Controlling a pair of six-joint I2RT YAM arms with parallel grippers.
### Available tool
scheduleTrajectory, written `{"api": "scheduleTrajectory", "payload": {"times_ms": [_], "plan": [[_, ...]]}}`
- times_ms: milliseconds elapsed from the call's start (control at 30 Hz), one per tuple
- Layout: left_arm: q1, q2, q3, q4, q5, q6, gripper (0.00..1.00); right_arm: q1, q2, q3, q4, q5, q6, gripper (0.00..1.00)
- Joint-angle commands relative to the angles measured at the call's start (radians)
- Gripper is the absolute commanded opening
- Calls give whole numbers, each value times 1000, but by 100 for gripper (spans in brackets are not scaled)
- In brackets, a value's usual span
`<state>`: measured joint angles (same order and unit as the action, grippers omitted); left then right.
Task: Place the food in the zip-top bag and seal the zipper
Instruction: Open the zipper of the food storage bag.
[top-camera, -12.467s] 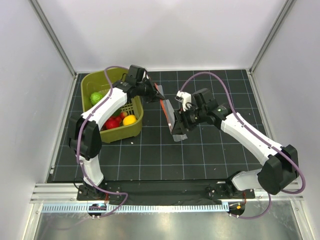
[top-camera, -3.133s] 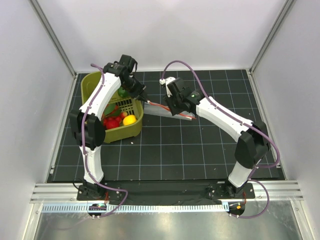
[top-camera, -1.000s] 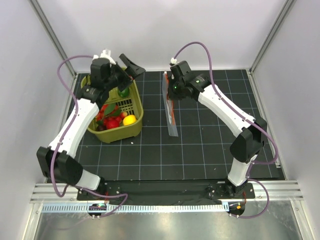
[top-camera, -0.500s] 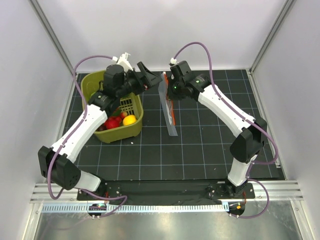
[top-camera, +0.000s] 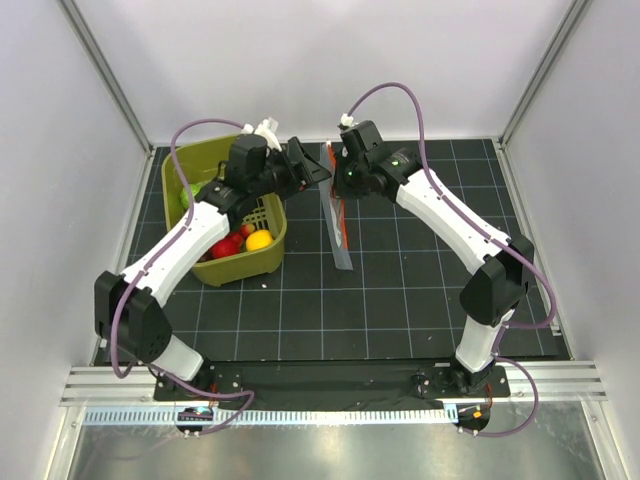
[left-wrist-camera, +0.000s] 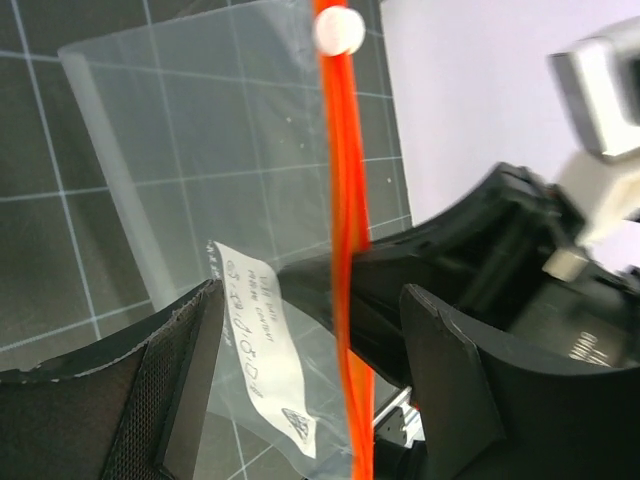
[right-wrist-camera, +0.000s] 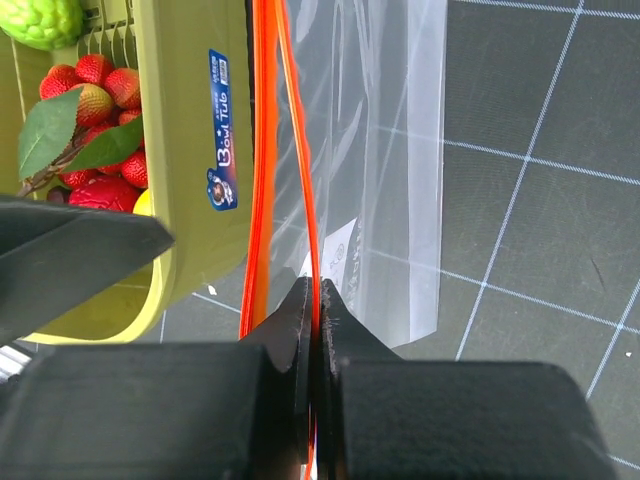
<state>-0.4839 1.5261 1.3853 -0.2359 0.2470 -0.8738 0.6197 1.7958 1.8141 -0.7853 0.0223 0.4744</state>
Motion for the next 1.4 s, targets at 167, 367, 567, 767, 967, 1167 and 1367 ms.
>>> {"api": "scheduleTrajectory", "payload": {"times_ms": [167,367,567,767,967,1167,1367], "plan": [[-30,81,96,-55,14,33,71,3,-41,19,46,-10,3,1],[-50,149,169,-166,-21,78,47,3,-45,7,50,-9,-5,1],[-53,195,236,-258,-29,124,13,3,-39,13,20,65,-42,1],[-53,218,291,-332,-40,165,0,3,-32,14,-18,110,-83,8],[-53,226,311,-388,-52,191,0,3,7,65,-103,93,-149,34],[-53,213,319,-430,-78,220,0,3,14,68,-115,68,-145,1],[-53,232,386,-574,-176,288,0,-11,36,119,-204,288,-190,1]]}}
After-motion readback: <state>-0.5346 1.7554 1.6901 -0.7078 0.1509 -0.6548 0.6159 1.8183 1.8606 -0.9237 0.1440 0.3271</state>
